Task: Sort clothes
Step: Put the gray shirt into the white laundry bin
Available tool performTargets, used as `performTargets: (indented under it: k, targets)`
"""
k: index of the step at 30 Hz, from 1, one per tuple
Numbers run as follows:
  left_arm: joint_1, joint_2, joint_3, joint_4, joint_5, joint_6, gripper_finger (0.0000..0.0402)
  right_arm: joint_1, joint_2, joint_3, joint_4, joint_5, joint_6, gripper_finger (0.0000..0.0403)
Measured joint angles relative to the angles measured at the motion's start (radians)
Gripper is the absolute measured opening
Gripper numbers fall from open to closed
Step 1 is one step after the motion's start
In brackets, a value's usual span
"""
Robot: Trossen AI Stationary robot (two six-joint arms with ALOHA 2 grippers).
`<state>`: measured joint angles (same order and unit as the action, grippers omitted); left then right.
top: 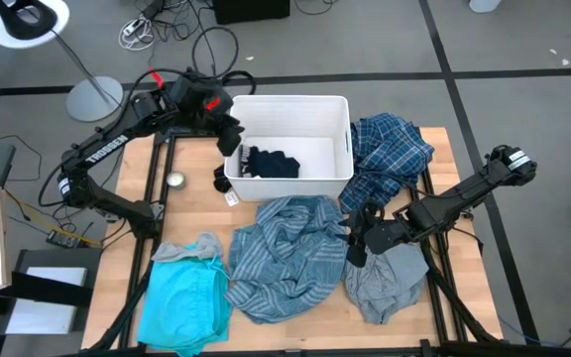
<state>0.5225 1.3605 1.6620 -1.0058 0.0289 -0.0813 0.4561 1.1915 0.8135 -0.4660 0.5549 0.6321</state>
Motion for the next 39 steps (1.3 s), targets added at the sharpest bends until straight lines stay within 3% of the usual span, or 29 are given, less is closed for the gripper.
performTargets:
  k: [5, 11, 19, 22, 30, 39]
  targets:
    - [-0.030, -0.031, -0.087, -0.005, 0.011, 0.021, 0.0127, 0.001, 0.000, 0.000, -0.050, -0.009, 0.041, 0.0164]
    - [-0.045, -0.192, -0.361, 0.131, -0.005, -0.002, 0.0127, 0.003, -0.003, 0.000, -0.146, -0.063, 0.132, 0.0164]
    - [-0.048, -0.524, -0.713, 0.272, -0.004, -0.177, 0.0127, 0.058, -0.035, 0.000, -0.412, -0.327, 0.458, 0.0164]
    - [-0.058, -0.628, -0.819, 0.360, -0.005, -0.231, 0.0127, 0.106, -0.029, 0.000, -0.466, -0.374, 0.545, 0.0164]
    - [-0.100, -0.794, -1.058, 0.593, 0.019, -0.314, 0.0127, 0.221, 0.019, 0.000, -0.471, -0.333, 0.650, 0.0164]
    - [-0.107, -0.805, -1.173, 0.599, 0.020, -0.318, 0.0127, 0.238, 0.215, 0.001, -0.410, -0.329, 0.643, 0.0163]
